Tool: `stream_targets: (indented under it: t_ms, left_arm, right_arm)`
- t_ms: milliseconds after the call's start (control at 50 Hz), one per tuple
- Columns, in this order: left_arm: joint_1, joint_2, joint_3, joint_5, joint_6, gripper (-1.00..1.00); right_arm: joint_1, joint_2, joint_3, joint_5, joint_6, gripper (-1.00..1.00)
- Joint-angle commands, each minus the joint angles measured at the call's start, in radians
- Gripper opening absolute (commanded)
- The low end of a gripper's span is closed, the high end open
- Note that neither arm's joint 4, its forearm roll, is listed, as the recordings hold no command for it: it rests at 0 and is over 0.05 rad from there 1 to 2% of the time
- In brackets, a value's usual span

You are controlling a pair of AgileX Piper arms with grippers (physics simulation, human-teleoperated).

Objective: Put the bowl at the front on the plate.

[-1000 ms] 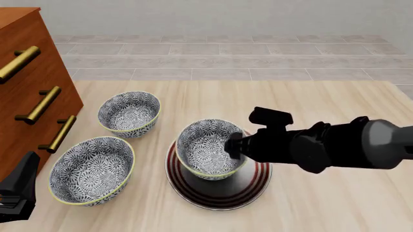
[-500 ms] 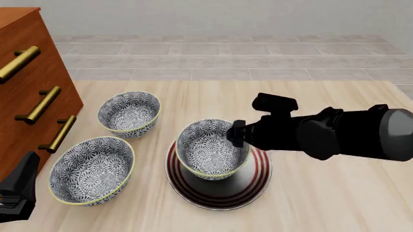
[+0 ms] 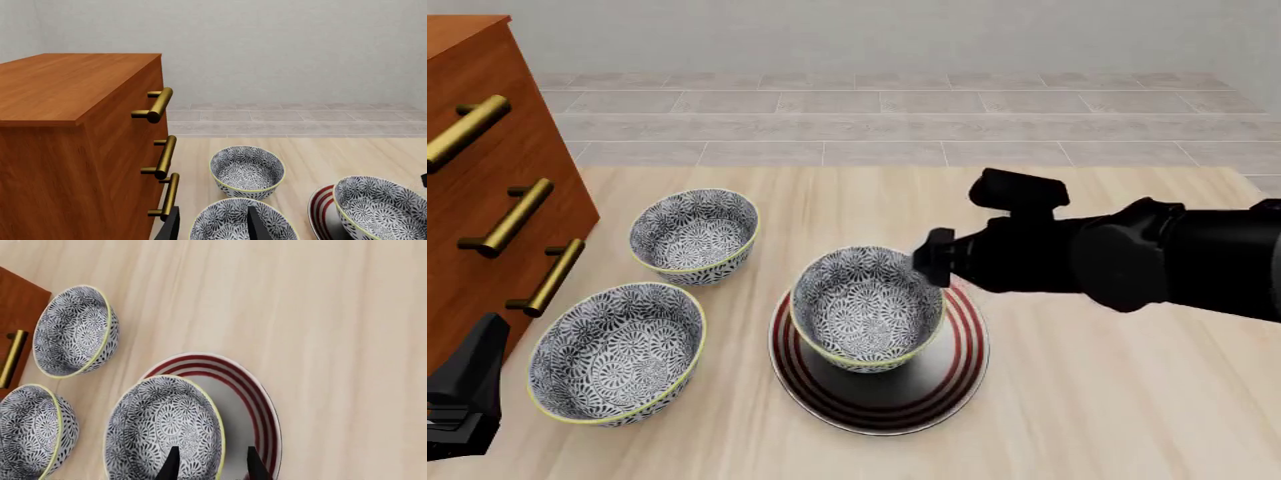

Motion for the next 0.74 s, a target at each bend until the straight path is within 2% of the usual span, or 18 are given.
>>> stream_targets:
  t_ms: [20,440,740]
  left_arm:
    - [0.0,0.0,0.0,0.0,0.0,1.0]
    - [0.0,0.0,0.0,0.0,0.0,1.0]
    - [0.0,0.0,0.0,0.0,0.0,1.0]
  right_arm:
    - [-0.016,-0.057,-0.005,0.047,-0.023,1.0]
    - [-0.046,-0.178,-0.012,0.123,-0.076,1.0]
    - [-0.046,-0.258,-0.001,0.145,-0.09,1.0]
